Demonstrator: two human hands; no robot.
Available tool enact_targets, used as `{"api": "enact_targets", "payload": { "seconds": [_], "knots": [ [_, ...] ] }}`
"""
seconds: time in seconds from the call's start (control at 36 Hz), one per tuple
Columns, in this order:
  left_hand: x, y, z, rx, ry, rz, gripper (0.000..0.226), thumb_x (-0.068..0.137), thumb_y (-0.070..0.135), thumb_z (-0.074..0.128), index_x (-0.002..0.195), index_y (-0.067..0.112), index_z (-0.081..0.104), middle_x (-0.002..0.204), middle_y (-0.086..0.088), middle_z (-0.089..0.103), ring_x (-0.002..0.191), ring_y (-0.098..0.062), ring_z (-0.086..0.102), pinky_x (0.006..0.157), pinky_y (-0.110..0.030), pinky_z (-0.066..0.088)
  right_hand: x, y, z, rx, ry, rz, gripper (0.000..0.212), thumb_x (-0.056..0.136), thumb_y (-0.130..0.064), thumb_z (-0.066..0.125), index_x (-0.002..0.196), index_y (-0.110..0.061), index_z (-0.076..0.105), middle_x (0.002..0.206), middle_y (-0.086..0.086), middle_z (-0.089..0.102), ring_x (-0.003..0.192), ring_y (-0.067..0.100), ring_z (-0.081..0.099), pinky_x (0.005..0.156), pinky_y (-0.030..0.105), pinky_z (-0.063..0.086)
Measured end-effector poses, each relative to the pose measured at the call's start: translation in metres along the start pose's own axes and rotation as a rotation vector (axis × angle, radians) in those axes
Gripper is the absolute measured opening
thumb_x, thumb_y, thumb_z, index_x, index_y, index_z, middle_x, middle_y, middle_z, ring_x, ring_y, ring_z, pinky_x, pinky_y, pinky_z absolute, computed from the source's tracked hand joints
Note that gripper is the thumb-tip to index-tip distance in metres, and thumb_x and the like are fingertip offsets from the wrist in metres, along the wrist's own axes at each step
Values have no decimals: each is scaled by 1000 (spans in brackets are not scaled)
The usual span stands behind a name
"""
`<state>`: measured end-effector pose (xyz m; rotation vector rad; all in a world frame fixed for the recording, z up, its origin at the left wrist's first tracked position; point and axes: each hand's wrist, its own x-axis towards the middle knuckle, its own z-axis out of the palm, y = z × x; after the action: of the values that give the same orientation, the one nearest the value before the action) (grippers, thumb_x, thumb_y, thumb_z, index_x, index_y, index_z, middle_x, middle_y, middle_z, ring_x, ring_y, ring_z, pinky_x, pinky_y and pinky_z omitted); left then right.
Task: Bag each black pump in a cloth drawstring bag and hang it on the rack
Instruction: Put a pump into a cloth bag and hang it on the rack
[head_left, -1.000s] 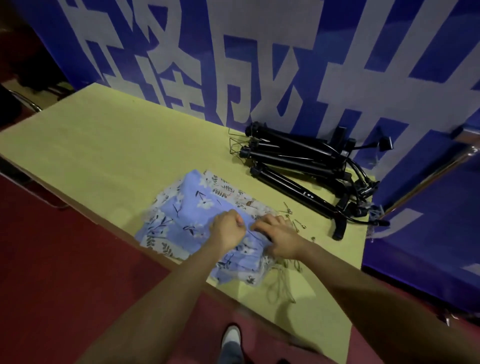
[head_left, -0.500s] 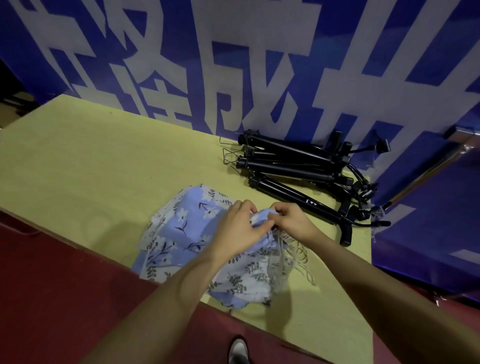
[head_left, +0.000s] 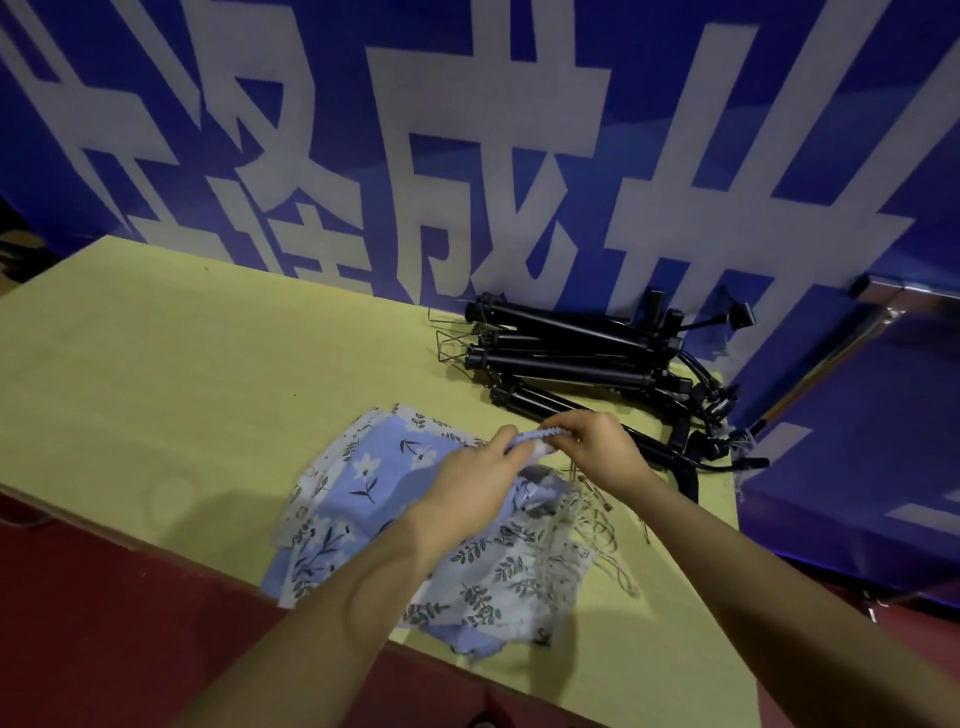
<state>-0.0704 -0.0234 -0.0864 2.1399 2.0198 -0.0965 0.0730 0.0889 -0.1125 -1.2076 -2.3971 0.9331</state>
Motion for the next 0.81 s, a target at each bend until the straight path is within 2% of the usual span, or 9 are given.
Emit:
{"api": "enact_targets", "payload": {
  "seconds": [0.08,0.14,0.19,0.28,0.39,0.5,0.61,0.69,0.81],
  "knots": [
    [4,5,0,55,6,-76,58,93,1,42,146,12,20,145,-11,26,67,-29,40,50,-33,23,-1,3,-3,-9,49,5,17,92,-12,57,100,-15,72,94,0,70,77,10,61,68,34,50],
    [6,11,-3,24,26,-134,49,94,11,43,142,12,31,137,-9,38,81,-31,52,62,-33,35,-3,5,-5,54,51,1,15,91,-9,58,98,-12,72,84,-3,67,64,-1,54,62,24,42],
    [10,14,-3,12,103,-190,38,94,28,44,126,12,54,120,-7,55,99,-28,55,86,-37,37,-5,5,-8,114,35,-24,14,90,-6,59,96,-10,72,76,-11,62,60,-5,54,57,11,37],
    [17,23,-9,66,210,-198,29,86,35,62,94,10,73,89,-5,67,90,-25,60,78,-34,45,-5,10,-11,192,32,-42,14,89,-6,61,97,-7,72,81,-7,65,67,-5,56,60,7,40],
    [29,35,-12,76,34,-275,36,90,0,48,126,1,49,126,-16,49,117,-33,46,92,-37,43,0,22,-22,258,-5,-61,18,91,-12,62,107,-11,70,100,-1,68,89,7,62,76,13,47],
    [35,42,-6,25,14,-382,50,87,-1,54,135,2,39,134,-14,41,122,-34,40,89,-39,45,2,48,-30,257,-11,48,27,93,-8,55,118,-14,64,113,-1,63,99,12,60,79,11,45],
    [43,45,5,-116,15,-457,68,86,0,58,144,4,23,144,-11,29,125,-33,37,83,-37,47,1,85,-22,-34,-51,149,26,94,-10,46,112,-12,65,108,7,65,83,20,63,74,34,53],
    [49,44,11,-200,3,-501,79,87,2,59,149,5,10,155,-10,12,131,-37,33,88,-36,48,-3,106,-9,-165,-116,247,25,92,-12,44,104,-20,64,101,6,67,81,24,65,74,42,57],
    [56,43,16,-339,-82,-534,87,90,-2,52,150,12,-9,159,-2,-14,144,-41,8,91,-35,45,-11,121,7,-335,-211,252,16,89,-12,49,98,-13,62,105,7,63,92,26,63,74,32,51]
  ]
}}
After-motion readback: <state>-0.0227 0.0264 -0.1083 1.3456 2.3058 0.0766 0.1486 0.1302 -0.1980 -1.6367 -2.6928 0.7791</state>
